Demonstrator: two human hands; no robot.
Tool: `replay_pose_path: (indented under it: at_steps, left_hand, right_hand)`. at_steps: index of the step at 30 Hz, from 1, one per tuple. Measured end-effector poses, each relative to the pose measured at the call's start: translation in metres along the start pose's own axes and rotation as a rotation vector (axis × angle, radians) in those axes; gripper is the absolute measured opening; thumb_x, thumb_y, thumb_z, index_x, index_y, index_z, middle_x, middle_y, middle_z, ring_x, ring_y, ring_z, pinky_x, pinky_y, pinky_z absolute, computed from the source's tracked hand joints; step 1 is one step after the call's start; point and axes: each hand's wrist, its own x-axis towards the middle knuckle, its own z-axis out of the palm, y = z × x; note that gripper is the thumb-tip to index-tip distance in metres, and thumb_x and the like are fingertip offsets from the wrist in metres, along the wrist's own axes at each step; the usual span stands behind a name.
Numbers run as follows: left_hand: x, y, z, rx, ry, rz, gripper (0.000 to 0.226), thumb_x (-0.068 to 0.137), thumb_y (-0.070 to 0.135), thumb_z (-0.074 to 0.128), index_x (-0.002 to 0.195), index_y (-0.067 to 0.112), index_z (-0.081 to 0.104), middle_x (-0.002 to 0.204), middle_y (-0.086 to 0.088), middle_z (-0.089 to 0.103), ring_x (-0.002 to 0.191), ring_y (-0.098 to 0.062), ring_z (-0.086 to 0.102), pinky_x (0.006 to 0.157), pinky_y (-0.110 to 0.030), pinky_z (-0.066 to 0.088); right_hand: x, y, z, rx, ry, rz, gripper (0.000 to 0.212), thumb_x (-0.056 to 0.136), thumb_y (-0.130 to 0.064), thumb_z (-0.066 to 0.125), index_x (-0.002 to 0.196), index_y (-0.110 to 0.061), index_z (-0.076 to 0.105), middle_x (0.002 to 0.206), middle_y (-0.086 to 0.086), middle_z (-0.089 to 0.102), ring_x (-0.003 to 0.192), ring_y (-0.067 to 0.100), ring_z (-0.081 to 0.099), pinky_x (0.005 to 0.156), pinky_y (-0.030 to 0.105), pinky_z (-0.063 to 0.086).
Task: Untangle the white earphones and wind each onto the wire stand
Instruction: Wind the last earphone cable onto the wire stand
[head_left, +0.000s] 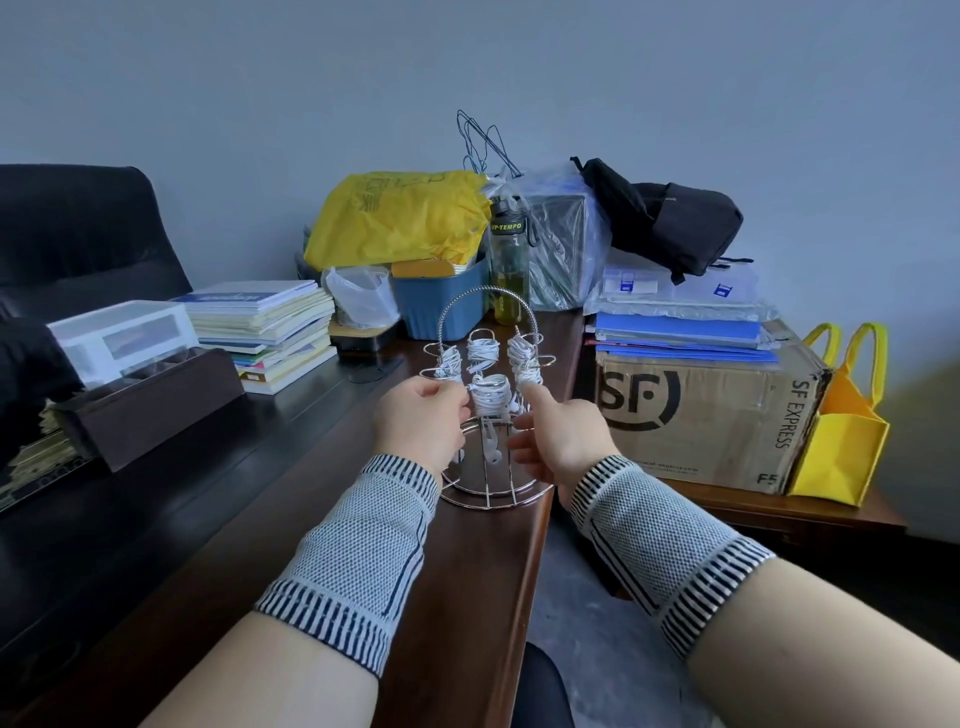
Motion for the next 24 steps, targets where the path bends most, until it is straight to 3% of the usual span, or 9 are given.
replay_pose_path:
  at_steps: [4,7,10,18,24]
  left_hand:
    - [0.005,0.003,-0.004,0.052,-0.017,-0.067,0.024,0.091,0.027,0.058,0.078,0.008,0.065,0.088,-0.005,0.072,0.082,-0.019,0.071,0.070,-0.035,0.057]
    - [0.007,0.006,-0.004,0.119,-0.103,-0.158,0.039,0.092,0.043,0.057,0.089,0.005,0.065,0.091,-0.008,0.071,0.081,-0.019,0.071,0.063,-0.030,0.053]
    - [0.006,0.007,-0.002,0.146,-0.151,-0.199,0.048,0.086,0.053,0.063,0.096,0.006,0.066,0.091,-0.006,0.073,0.078,-0.016,0.072,0.068,-0.031,0.054]
    - [0.002,0.005,-0.001,0.022,-0.154,-0.206,0.034,0.084,0.044,0.072,0.095,0.012,0.071,0.086,0.003,0.076,0.082,-0.009,0.071,0.071,-0.027,0.052]
    - [0.001,0.005,0.002,-0.021,-0.120,-0.147,0.022,0.086,0.035,0.073,0.090,0.013,0.071,0.079,0.005,0.076,0.073,-0.005,0.072,0.057,-0.021,0.050]
  right_hand:
    - [0.004,-0.008,0.004,-0.017,0.002,0.045,0.057,0.086,-0.056,0.053,0.082,-0.001,0.065,0.063,0.010,0.065,0.048,0.018,0.053,0.047,0.026,0.042]
    - [0.006,-0.011,0.005,0.001,-0.038,0.086,0.059,0.083,-0.058,0.056,0.086,0.000,0.065,0.067,0.011,0.065,0.047,0.017,0.051,0.047,0.024,0.040]
    - [0.007,-0.013,0.007,0.030,-0.088,0.129,0.060,0.082,-0.057,0.060,0.092,0.002,0.066,0.069,0.011,0.067,0.046,0.016,0.053,0.047,0.023,0.042]
    - [0.006,-0.015,0.006,0.113,-0.136,0.158,0.058,0.082,-0.053,0.065,0.099,0.002,0.062,0.073,0.013,0.068,0.052,0.017,0.059,0.052,0.024,0.047]
    - [0.006,-0.018,0.006,0.145,-0.124,0.138,0.044,0.086,-0.044,0.067,0.088,-0.001,0.060,0.068,0.011,0.065,0.051,0.017,0.058,0.051,0.025,0.049]
